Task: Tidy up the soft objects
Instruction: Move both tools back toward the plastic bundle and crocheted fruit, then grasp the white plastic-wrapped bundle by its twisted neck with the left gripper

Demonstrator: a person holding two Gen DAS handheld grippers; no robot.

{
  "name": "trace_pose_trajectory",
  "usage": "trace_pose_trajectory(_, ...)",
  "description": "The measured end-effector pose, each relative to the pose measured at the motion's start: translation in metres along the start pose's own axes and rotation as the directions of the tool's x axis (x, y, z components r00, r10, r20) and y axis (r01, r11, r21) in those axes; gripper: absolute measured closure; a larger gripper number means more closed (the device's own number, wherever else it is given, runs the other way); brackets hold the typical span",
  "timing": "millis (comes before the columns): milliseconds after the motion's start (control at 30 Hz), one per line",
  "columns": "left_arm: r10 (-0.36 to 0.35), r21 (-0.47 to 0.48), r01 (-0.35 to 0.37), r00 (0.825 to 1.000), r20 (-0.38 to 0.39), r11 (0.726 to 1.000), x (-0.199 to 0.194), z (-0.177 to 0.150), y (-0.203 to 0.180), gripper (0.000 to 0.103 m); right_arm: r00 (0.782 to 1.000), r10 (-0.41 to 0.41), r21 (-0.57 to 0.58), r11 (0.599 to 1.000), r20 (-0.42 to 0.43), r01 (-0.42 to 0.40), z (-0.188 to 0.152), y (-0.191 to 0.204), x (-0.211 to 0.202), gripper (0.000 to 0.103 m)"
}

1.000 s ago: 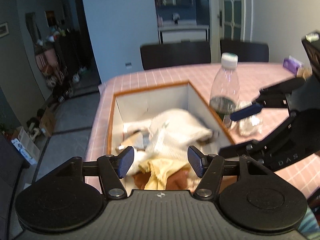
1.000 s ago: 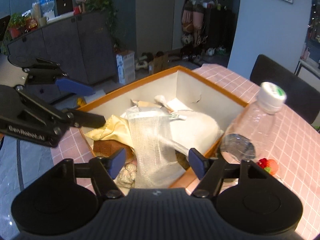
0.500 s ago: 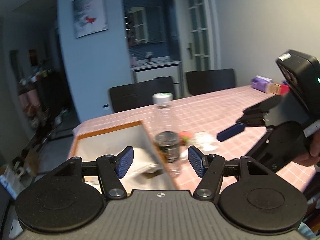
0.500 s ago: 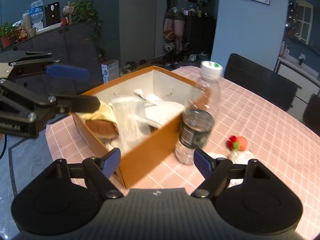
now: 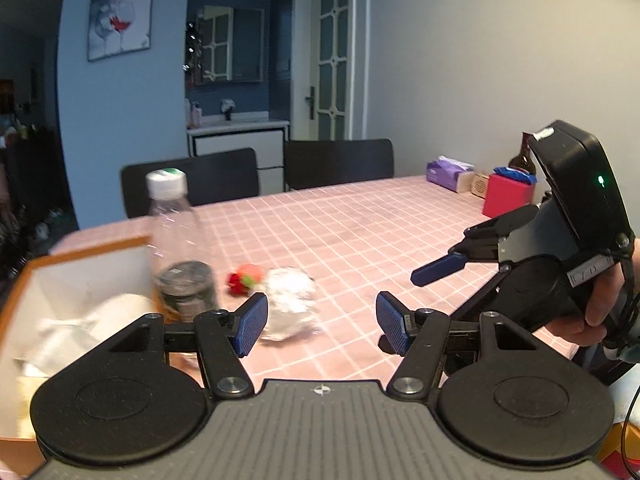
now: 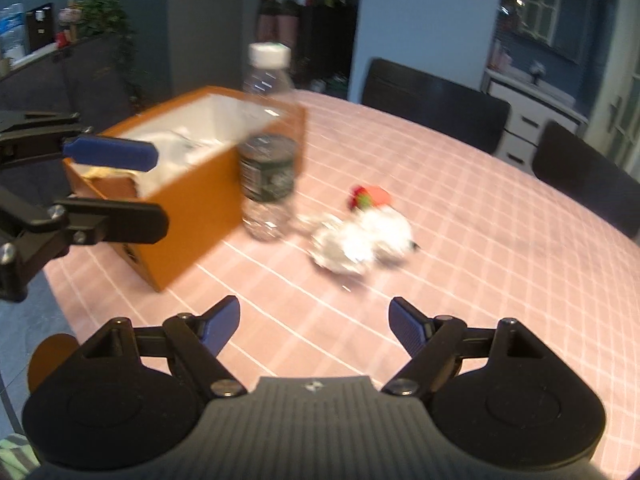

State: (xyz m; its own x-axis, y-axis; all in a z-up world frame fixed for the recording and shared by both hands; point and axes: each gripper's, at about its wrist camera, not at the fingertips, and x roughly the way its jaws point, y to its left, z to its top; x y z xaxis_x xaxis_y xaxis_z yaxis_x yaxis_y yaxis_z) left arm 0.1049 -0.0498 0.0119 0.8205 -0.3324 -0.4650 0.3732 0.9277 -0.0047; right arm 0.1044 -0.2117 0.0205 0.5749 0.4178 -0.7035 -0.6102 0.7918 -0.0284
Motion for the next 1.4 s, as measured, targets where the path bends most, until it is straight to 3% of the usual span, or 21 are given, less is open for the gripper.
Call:
trace_pose_trajectory(267, 0.009, -0.024, -0.011, 0.997, -0.08, 1.0, 0.054, -0.014, -0.006, 0.03, 0.998, -0.046, 0.055, 0.997, -0.037, 0.048, -0.01, -0.036, 0.028, 0.022)
trace_pose_trajectory(500, 0.098, -0.003, -0.099, 0.991, -0.094, 0.995, 0.087, -0.023, -0.002, 0.03, 0.995, -0.082, 0.009, 0.997, -0.062, 0.083, -0.011, -0.049, 0.047, 0.023)
trace_pose_trajectory(700, 0.105, 0.014, -0.104, 0.988, -0.11, 0.994, 0.114, -0.016, -0.006, 0.029, 0.993, -0.094, 0.018, 0.995, -0.068, 0.096, -0.01, -0.063, 0.061, 0.023)
trace_pose_trajectory(800, 0.127, 0.027, -0.125, 0.986, -0.111, 0.992, 0.131, -0.005, -0.007, 0.021, 0.991, -0.104, 0.05, 0.993, -0.079, 0.109, -0.01, -0.074, 0.066, 0.023)
trace_pose_trajectory(867, 0.139, 0.039, -0.135, 0.981, -0.134, 0.99, 0.145, 0.002, -0.007, 0.021, 0.99, -0.12, 0.065, 0.99, -0.078, 0.126, -0.008, -0.081, 0.069, 0.024)
trace_pose_trajectory(1033, 0.179, 0.058, -0.17, 0.953, -0.243, 0.984, 0.184, 0.013, -0.003, 0.021, 0.985, -0.157, 0.128, 0.978, -0.077, 0.166, 0.0, -0.1, 0.076, 0.024)
trace_pose_trajectory(1167, 0.195, 0.096, -0.172, 0.915, -0.352, 0.98, 0.21, 0.011, 0.002, 0.021, 0.987, -0.13, 0.171, 0.975, -0.092, 0.145, -0.004, -0.109, 0.081, 0.024)
trace_pose_trajectory(1267, 0.237, 0.157, -0.189, 0.886, -0.398, 0.969, 0.227, 0.008, 0.004, 0.018, 0.987, -0.12, 0.17, 0.976, -0.103, 0.136, -0.007, -0.11, 0.083, 0.024)
trace_pose_trajectory(1400, 0.271, 0.191, -0.209, 0.874, -0.404, 0.959, 0.238, 0.008, 0.005, 0.016, 0.988, -0.105, 0.172, 0.977, -0.113, 0.123, -0.012, -0.109, 0.083, 0.024)
